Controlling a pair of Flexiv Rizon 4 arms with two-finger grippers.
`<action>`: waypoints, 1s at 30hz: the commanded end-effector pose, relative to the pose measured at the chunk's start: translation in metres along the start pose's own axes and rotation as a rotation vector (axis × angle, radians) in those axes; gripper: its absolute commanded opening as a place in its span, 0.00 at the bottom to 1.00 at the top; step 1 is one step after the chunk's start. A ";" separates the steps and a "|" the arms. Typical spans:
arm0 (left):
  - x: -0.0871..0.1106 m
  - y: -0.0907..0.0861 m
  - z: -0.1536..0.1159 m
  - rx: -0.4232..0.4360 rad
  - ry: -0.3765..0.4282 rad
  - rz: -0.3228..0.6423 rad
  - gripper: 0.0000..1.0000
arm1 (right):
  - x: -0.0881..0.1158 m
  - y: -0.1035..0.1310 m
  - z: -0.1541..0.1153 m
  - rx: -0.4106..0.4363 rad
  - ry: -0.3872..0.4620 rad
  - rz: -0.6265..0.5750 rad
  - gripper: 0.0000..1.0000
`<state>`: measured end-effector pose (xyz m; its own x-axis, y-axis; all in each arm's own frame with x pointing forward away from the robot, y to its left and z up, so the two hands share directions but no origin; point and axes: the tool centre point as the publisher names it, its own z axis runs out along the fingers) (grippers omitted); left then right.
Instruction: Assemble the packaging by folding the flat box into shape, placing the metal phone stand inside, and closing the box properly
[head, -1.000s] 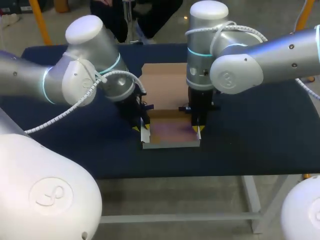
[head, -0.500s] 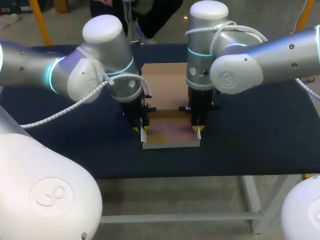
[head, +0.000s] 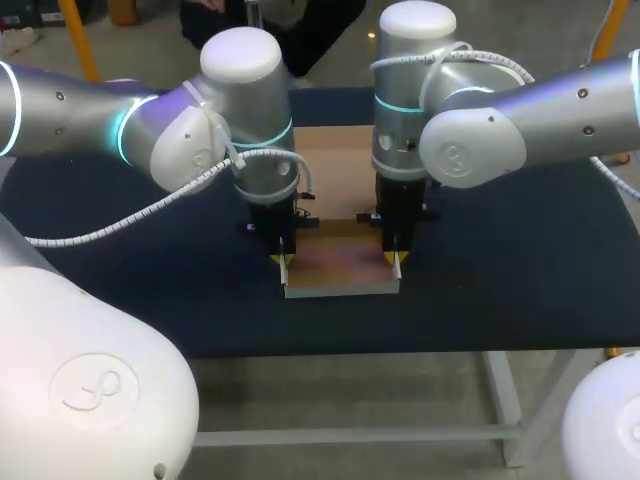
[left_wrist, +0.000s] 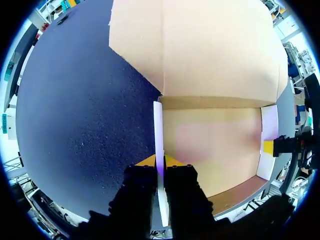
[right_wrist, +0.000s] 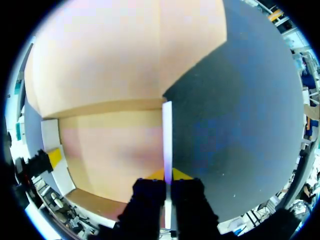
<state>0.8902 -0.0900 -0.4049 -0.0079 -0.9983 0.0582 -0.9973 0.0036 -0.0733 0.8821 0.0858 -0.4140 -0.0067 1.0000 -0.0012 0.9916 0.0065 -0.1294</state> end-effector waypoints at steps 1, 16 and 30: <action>-0.001 0.002 0.006 0.001 -0.176 0.001 0.00 | 0.000 0.002 0.002 0.006 -0.004 0.000 0.00; 0.000 0.005 0.004 0.016 -0.152 0.013 0.00 | 0.005 -0.008 -0.014 -0.086 0.036 -0.087 0.49; 0.000 0.006 0.002 0.034 -0.133 0.016 0.00 | -0.006 -0.025 -0.033 -0.189 0.137 -0.270 1.00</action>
<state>0.8879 -0.0889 -0.4048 -0.0130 -0.9978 -0.0650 -0.9946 0.0196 -0.1020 0.8706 0.0912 -0.3834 -0.2385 0.9659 0.1008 0.9711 0.2377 0.0205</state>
